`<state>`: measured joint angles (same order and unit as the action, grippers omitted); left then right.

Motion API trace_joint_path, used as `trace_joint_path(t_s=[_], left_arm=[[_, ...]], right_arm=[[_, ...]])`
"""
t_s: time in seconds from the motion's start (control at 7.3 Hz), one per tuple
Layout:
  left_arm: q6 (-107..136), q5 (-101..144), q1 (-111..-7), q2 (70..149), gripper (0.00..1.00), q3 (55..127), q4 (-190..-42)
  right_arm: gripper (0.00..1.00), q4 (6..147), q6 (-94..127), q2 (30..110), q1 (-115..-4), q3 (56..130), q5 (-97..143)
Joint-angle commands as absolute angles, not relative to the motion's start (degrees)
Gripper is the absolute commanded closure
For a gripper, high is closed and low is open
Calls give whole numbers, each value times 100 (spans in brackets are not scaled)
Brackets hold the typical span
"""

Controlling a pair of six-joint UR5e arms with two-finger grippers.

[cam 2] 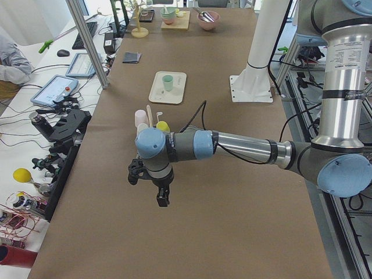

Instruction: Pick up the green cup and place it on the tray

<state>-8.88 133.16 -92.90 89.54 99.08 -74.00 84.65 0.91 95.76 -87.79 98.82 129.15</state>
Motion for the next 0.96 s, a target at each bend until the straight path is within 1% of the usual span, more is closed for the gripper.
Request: trace_joint_path(t_s=[0.0,0.82], left_arm=[[-888,13315,-9290,8947,1,9897,-7400],[-888,13315,-9290,8947,1,9896,-7400]], right_arm=[[0,8350,88,9571,-8771,9818,12972],[0,8262,79,9571,-8771,9756,12973]])
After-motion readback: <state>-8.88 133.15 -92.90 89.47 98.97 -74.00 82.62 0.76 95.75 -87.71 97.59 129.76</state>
